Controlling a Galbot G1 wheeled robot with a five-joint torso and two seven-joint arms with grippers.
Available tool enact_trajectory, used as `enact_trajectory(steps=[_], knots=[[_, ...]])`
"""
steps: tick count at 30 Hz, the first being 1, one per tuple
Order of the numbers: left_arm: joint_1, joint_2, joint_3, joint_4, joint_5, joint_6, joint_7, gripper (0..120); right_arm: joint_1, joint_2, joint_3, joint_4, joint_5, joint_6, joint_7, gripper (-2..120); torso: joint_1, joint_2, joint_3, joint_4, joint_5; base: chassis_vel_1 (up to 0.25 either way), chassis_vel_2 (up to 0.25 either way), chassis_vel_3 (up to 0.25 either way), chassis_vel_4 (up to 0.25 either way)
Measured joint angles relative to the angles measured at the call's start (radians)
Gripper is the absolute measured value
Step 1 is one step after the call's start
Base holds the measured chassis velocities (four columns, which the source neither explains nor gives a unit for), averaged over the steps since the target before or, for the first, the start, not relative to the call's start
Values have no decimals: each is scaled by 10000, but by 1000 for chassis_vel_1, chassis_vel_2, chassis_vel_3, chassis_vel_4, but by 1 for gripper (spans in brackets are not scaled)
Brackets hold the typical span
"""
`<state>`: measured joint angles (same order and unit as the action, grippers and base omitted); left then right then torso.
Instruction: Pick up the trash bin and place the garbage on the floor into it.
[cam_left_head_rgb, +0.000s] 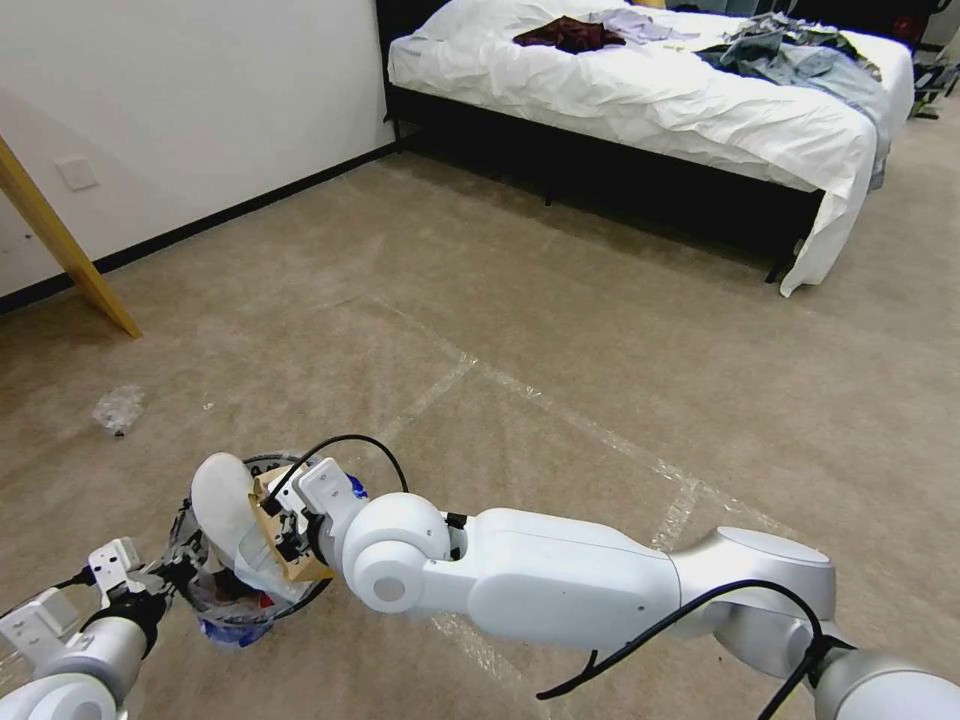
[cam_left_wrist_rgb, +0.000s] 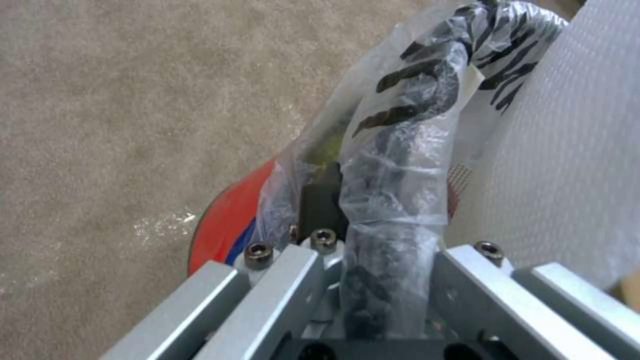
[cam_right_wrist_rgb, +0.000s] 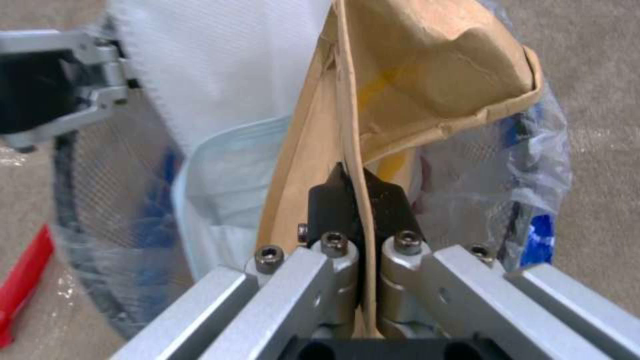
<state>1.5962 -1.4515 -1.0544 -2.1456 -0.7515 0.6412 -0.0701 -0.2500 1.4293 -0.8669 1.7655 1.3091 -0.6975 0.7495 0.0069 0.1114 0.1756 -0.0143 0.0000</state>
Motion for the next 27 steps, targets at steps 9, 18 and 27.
enact_trajectory(steps=[9, 18, 27], knots=[[14, -51, 49, 19, 53, -6, 45, 1, 129, 188, -181, -324, 82, -109, 110, 0, 0, 0, 0, 0, 0, 0, 0, 0, 0], [2, -55, 80, 38, 96, -21, 62, 1, 282, 448, -269, -440, 255, -253, 354, 0, 0, 1, 0, 0, 1, 0, 0, 0, 0], [-13, -50, 76, 80, 102, -31, 77, 1, 458, 666, -299, -550, 368, -372, 515, 0, 0, 0, 0, 1, 0, 0, 0, 0, 0]])
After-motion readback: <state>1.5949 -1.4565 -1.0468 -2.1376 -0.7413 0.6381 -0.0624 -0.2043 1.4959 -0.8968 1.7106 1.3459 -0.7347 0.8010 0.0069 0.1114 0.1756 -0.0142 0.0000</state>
